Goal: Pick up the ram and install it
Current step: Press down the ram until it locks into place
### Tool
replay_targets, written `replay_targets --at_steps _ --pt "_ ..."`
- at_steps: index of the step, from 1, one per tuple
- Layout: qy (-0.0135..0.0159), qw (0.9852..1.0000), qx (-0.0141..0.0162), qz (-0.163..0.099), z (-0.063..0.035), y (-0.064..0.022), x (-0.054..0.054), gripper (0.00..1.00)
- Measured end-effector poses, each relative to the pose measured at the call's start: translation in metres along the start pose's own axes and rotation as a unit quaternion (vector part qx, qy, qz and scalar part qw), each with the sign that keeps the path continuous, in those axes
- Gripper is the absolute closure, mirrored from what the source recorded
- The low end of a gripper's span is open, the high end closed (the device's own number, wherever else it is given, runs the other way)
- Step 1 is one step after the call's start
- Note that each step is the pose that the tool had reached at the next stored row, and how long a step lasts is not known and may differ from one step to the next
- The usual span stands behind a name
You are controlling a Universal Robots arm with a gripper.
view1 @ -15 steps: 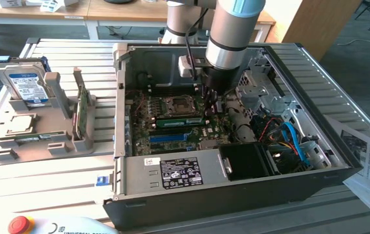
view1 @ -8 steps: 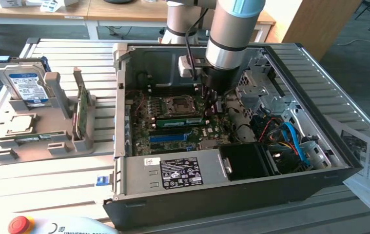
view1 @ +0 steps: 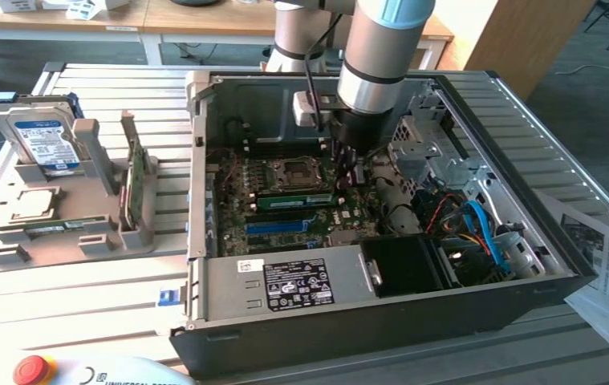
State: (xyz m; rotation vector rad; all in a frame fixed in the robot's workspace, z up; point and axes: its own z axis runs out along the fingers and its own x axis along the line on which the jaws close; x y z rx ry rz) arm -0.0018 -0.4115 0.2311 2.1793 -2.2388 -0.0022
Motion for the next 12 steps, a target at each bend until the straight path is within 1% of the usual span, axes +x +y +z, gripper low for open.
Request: replay_targets --at_steps 4,12 --pt "-0.0013 1.0 -0.0001 0.0 0.0003 0.0001 -0.001 0.9" --pt "-0.0014 1.0 -0.0001 0.0 0.0016 0.0 -0.0011 0.9"
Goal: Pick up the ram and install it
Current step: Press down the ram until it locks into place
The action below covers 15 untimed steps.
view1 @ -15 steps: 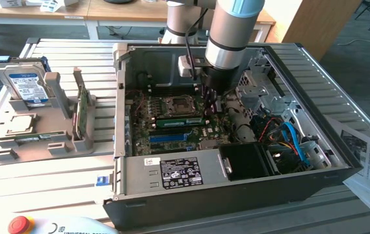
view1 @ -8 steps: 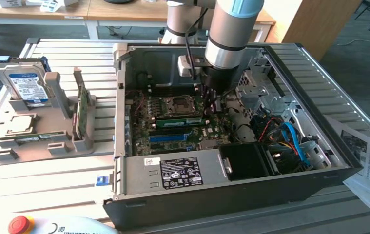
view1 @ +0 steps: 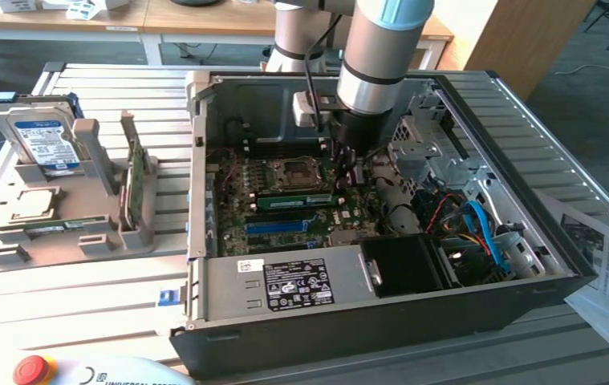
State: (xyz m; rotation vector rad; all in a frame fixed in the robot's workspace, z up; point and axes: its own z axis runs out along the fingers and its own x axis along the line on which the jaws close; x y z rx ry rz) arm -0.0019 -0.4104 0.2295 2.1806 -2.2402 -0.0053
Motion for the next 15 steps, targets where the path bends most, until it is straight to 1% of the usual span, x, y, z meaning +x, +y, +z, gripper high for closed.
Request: replay_targets --at_steps 15 --pt "0.0 1.0 0.0 0.0 0.0016 0.0 0.0 0.9"
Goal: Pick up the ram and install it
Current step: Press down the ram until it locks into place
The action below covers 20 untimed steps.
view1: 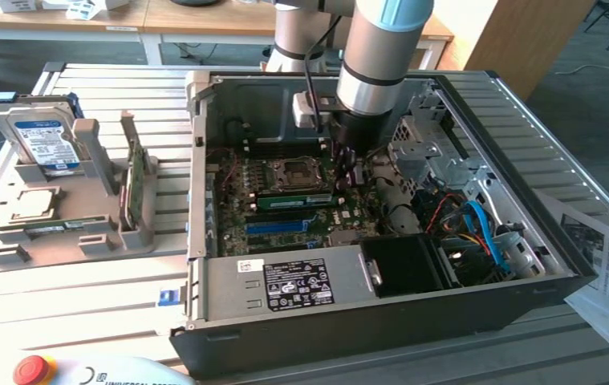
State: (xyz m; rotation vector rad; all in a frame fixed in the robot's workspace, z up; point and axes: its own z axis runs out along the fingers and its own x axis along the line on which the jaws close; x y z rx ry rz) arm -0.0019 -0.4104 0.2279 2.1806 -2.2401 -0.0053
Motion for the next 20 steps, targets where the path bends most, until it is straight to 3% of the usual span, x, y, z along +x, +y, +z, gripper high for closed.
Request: replay_targets --at_steps 20 --pt "0.0 1.0 0.0 0.0 0.0017 0.0 0.0 0.9"
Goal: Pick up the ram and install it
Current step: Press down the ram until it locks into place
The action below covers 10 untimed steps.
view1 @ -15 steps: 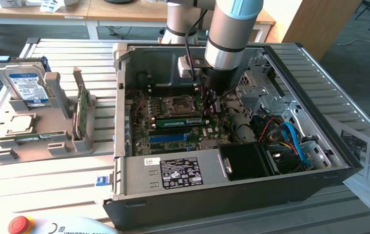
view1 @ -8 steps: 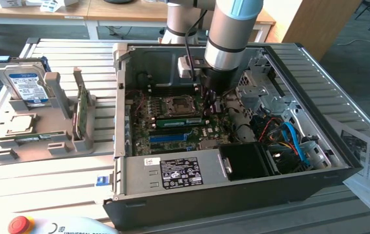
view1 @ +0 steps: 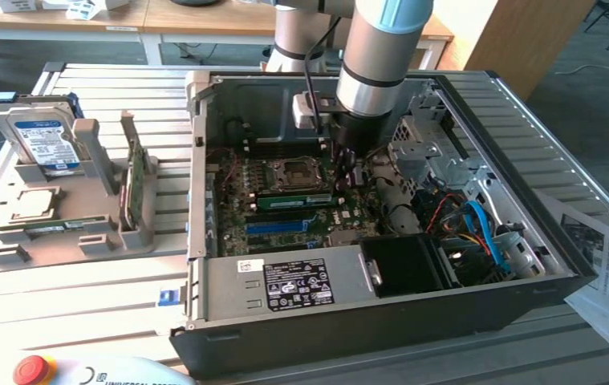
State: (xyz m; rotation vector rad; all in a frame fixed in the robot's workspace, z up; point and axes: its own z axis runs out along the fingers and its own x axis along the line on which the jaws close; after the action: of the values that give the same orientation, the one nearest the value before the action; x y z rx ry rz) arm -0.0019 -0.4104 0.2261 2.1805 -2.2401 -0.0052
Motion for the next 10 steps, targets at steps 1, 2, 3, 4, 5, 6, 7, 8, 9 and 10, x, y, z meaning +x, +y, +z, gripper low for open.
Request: replay_targets --at_steps 1,2,3,4,5,6,7,8,9,10 --pt "0.0 1.0 0.0 0.0 0.0 0.0 0.0 0.9" --pt "0.0 1.0 0.0 0.0 0.0 0.0 0.0 0.9" --pt "0.0 1.0 0.0 0.0 0.0 0.0 0.0 0.9" --pt "0.0 1.0 0.0 0.0 0.0 0.0 0.0 0.9" --pt "0.0 1.0 0.0 0.0 0.0002 0.0 0.0 0.9" --pt "-0.0001 1.0 0.0 0.0 0.0004 0.0 0.0 0.9" --pt "-0.0001 1.0 0.0 0.0 0.0005 0.0 0.0 0.9" --pt "0.0 1.0 0.0 0.0 0.0007 0.0 0.0 0.9" --pt "0.0 1.0 0.0 0.0 0.0008 0.0 0.0 0.9" --pt "-0.0001 1.0 0.0 0.0 0.0011 0.0 0.0 0.9"
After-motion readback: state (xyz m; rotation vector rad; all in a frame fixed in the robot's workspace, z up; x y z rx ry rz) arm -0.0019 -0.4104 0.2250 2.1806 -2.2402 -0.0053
